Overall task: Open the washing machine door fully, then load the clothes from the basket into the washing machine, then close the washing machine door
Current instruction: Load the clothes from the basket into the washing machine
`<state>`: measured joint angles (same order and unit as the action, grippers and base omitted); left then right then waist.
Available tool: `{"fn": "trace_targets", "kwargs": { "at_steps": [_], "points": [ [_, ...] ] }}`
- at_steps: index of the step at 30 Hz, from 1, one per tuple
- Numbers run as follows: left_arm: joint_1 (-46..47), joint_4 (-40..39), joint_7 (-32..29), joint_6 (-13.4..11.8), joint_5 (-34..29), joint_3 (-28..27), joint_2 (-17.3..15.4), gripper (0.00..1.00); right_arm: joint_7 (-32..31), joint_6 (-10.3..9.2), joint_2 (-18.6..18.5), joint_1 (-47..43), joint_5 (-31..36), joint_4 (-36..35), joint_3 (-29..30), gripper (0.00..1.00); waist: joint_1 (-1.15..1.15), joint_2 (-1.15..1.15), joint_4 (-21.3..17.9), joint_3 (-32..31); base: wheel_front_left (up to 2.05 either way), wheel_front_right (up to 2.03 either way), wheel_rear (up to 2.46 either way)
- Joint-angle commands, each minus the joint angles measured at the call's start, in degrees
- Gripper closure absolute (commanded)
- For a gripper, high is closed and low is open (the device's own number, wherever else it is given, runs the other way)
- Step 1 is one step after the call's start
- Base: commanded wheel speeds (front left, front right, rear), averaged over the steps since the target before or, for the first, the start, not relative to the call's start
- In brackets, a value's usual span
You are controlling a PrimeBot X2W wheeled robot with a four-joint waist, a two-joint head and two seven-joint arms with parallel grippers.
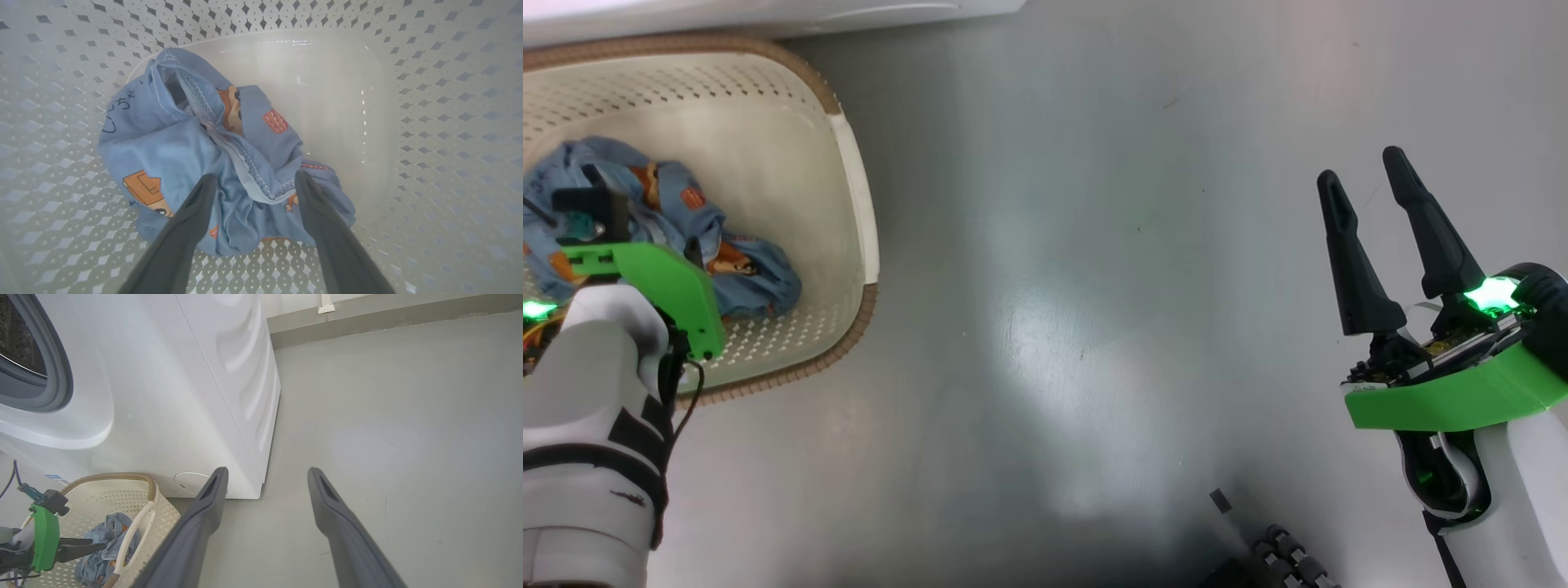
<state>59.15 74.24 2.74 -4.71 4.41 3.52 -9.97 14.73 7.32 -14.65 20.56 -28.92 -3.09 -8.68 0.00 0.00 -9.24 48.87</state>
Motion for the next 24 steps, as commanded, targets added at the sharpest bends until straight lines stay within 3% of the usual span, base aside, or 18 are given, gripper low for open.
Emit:
{"fn": "trace_targets", "kwargs": {
  "at_steps": [1,24],
  "points": [
    [-0.85,-0.31,-0.22,0.21,0.43,-0.53,-2.71,0.00,0.27,0.17,-0.55,-1.04,-0.32,-1.45,-0.97,0.00,0.00,0.00,-0.03,0.39,0.00,0.00,0.00],
    [2.12,-0.29,-4.80,0.30,2.20,0.85,-4.89,0.00,0.27,0.17,0.09,0.18,-0.71,-2.05,-1.73,0.00,0.00,0.00,-2.06,3.86,0.00,0.00,0.00]
  ]
}}
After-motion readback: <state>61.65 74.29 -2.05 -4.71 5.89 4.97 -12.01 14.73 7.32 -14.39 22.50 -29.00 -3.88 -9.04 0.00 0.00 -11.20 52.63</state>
